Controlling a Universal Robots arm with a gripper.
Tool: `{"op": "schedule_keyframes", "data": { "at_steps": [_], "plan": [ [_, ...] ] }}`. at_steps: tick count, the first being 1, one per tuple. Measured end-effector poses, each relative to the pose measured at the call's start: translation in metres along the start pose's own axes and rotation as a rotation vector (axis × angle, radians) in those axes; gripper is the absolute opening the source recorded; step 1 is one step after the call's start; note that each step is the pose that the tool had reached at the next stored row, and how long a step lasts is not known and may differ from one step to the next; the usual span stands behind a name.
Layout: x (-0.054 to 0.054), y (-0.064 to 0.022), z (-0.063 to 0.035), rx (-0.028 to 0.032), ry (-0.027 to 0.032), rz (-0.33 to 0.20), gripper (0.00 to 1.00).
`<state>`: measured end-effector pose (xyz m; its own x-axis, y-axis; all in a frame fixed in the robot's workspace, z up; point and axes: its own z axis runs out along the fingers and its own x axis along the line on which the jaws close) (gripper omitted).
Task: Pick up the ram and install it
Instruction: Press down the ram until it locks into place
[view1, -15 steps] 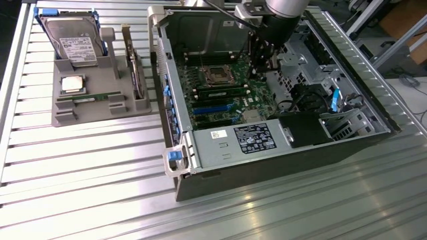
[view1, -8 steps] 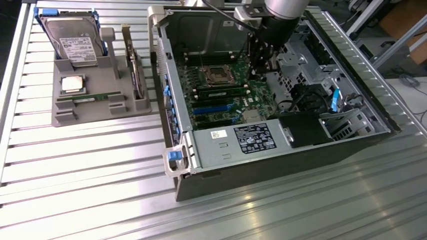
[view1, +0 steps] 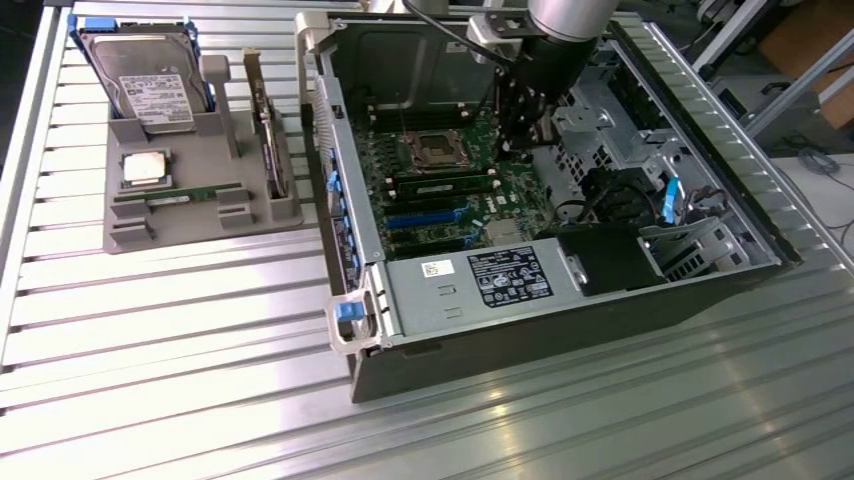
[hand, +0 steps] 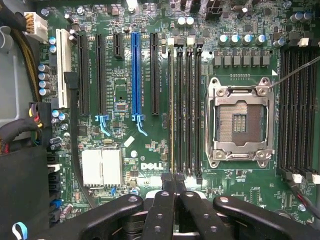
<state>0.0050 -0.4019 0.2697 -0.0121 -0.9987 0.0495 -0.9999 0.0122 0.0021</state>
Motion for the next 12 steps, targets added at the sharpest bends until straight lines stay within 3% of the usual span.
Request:
{"op": "schedule_keyframes", "data": {
  "at_steps": [8, 12],
  "plan": [
    [-0.0003, -0.0007, 0.0049, 0.0000, 0.0000, 0.000, 0.11],
    [-0.0006, -0.0059, 0.0079, -0.0010, 0.0002, 0.000, 0.11]
  ]
}}
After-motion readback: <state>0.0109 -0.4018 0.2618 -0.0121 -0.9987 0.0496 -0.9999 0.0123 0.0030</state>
